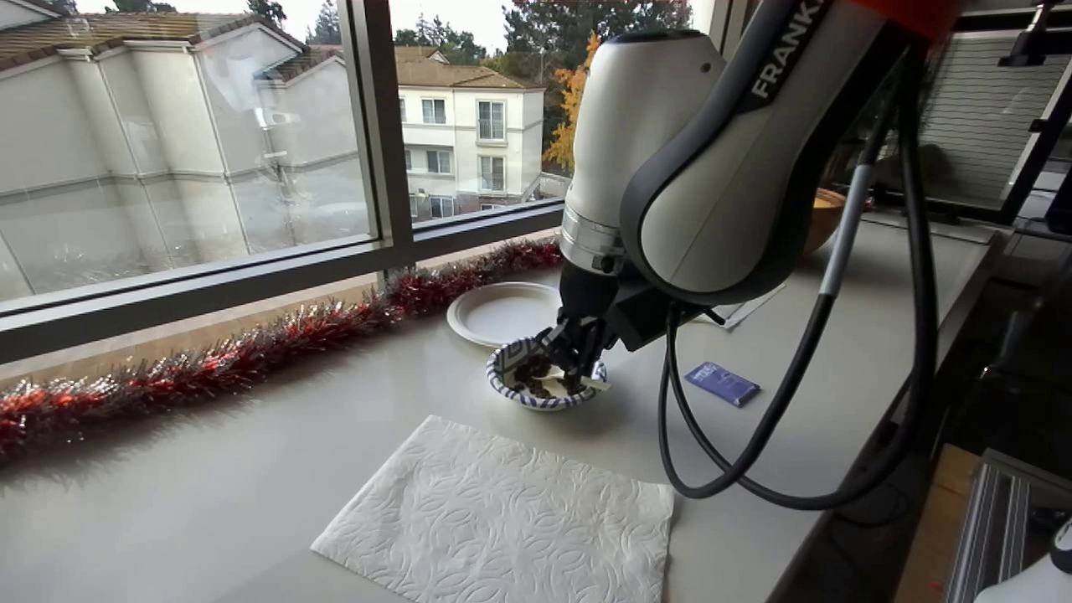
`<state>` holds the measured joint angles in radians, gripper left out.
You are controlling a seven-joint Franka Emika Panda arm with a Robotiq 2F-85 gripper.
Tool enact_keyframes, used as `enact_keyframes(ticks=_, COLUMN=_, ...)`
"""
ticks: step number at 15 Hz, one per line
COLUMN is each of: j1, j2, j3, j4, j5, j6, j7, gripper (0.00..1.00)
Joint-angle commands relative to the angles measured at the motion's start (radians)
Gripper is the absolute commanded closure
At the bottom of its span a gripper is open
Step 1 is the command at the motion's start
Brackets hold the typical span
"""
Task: Use the white spoon to place the contents in the bowl into the coffee cup on the right.
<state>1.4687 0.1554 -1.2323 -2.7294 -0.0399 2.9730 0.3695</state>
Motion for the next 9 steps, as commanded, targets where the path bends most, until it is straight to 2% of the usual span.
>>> enact_keyframes(ticks=1, j1=-0.114, j2=0.057, j3=0.134, j4=0.008, j5=0.049, j6=0.073, j7=-0.019, gripper=0.97)
enact_keyframes(ticks=5, j1=-0.242, j2=0.091, j3=0.278, j4=0.014, j5=0.057, j6=0.157, j7=-0.012, gripper=0.97)
enact_keyframes(ticks=9, j1=-0.331, j2=0.121, j3=0.376, j4=0.014, j5=0.035, j6=0.251, j7=0.003, gripper=0.97)
